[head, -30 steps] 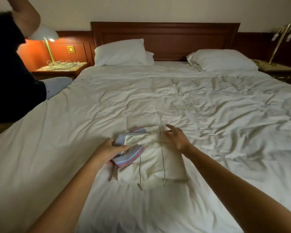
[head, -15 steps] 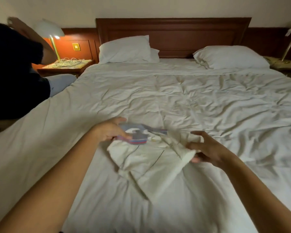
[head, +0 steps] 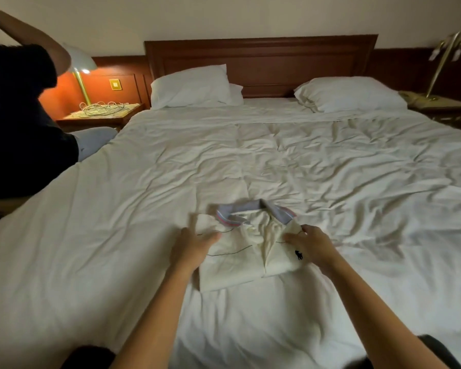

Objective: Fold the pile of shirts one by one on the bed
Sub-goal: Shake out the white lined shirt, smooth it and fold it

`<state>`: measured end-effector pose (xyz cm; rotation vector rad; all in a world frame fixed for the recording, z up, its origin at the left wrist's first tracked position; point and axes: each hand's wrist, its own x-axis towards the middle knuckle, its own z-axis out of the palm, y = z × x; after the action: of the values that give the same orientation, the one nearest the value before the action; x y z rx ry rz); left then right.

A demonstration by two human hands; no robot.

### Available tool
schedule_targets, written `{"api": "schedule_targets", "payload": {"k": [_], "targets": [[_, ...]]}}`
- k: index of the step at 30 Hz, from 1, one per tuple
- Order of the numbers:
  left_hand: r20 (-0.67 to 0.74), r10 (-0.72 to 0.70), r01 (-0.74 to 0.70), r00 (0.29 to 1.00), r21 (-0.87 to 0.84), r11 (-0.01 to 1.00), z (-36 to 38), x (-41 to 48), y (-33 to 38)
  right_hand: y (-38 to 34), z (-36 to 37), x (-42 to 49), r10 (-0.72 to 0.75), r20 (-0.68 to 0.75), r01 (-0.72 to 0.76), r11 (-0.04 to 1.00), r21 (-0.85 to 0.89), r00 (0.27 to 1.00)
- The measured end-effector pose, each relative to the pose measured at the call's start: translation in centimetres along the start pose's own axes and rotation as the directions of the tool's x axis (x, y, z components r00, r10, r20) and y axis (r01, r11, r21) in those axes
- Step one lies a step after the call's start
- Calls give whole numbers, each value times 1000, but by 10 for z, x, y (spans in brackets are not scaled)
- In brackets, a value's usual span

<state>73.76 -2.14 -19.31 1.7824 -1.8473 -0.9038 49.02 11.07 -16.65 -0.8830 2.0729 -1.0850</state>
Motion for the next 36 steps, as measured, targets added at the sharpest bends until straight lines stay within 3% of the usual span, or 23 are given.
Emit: {"api": "schedule_targets", "payload": {"k": [4, 7, 10, 13, 15, 18, 22, 24, 26, 27, 28, 30, 32, 36], "targets": [[16, 91, -85, 996, -206, 975, -3, -11, 1, 4, 6, -23, -39, -22, 38, 998, -57, 999], [39, 107, -84, 993, -384, 919, -16, -9, -1, 22, -2, -48, -48, 43, 47, 999, 12, 998], [146, 91, -46, 985, -285, 957, -25, -5, -2, 28, -15, -57, 13, 133, -27, 994, 105, 991], [170, 45, -1, 984, -250, 968, -27, -4, 9, 17, -23, -43, 6, -38, -2, 995, 100, 999], [137, 37, 4, 990, -290, 957, -25, 0, 16, 7, -21, -30, -41, -112, 46, 998, 45, 993], [118, 23, 19, 993, -340, 940, -17, 6, 23, -2, -12, -9, -58, -107, 54, 998, -42, 993], [238, 19, 105, 971, -497, 861, -16, 7, 23, -8, -6, 11, -48, -162, 38, 997, -69, 986], [140, 91, -47, 986, -291, 956, -17, 13, 20, -11, -5, 16, -74, -207, 61, 996, -65, 976], [-63, 238, -233, 969, 73, 970, -16, 17, 19, -14, -2, 19, -65, -176, 79, 994, 73, 982], [-111, 348, -332, 931, 138, 933, -14, 17, 23, -17, 0, 19, -42, -130, 67, 979, 192, 991], [-87, 458, -445, 885, 134, 886, -11, 17, 27, -21, 2, 18, -22, -66, 41, 950, 309, 998], [135, 613, -623, 779, 54, 780, -2, 21, 34, -29, 9, 17, 12, 67, -43, 874, 484, 998], [354, 611, -669, 709, 63, 740, 5, 25, 38, -41, 18, 16, 40, 164, -134, 778, 613, 986], [330, 601, -623, 728, -47, 780, 12, 31, 39, -54, 33, 16, 20, 211, -192, 508, 840, 977]]}}
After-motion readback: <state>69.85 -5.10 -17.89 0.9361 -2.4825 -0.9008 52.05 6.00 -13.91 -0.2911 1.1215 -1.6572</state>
